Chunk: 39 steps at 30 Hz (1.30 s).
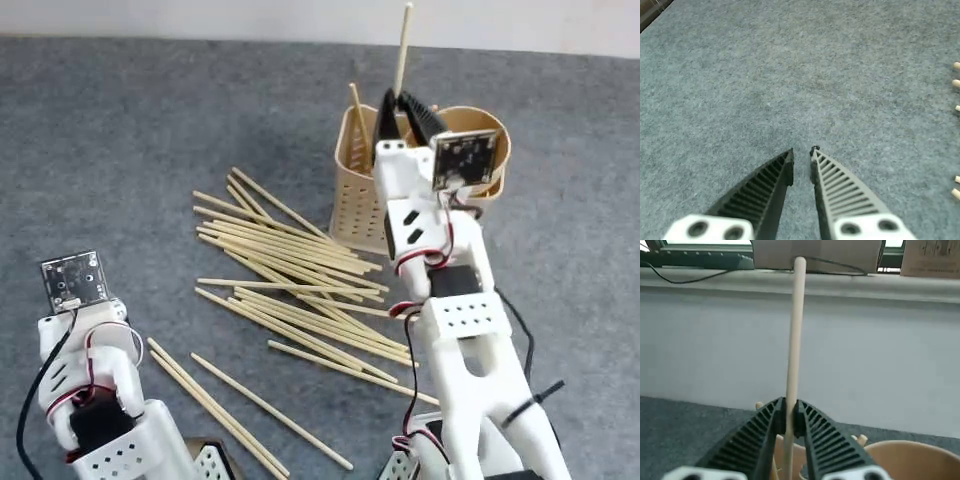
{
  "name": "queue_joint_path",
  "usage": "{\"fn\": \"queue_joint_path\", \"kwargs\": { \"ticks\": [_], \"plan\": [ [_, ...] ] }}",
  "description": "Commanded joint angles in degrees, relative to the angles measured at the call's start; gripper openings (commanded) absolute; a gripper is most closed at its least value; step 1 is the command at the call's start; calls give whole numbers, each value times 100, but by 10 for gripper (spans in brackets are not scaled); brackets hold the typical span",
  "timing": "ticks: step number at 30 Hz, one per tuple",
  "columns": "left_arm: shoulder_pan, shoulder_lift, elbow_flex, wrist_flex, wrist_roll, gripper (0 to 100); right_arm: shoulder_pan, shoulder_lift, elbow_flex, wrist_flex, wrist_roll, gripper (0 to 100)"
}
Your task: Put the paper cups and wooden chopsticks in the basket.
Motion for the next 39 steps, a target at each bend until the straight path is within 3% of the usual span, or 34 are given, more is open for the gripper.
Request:
{"fn": "queue_joint_path", "kwargs": {
  "ticks": [1,6,11,19,26,31,39],
  "plan": [
    [-31,-40,-48,-70,53,81,-31,101,101,-277,-369,5],
    [-31,-40,-48,-70,53,81,-31,189,154,-233,-580,18],
    [-31,-40,-48,-70,53,81,-66,171,110,286,-624,146],
    [-31,-40,-48,-79,53,81,-154,-875,110,1077,-624,146],
    [-22,-40,-48,-88,53,81,-892,-2686,-479,3802,-589,146],
    [-22,-40,-48,-88,53,81,-1525,-2853,-1587,5789,-589,146],
    [-22,-40,-48,-97,53,81,-2800,-2844,-2158,7451,-580,146]
  ]
}}
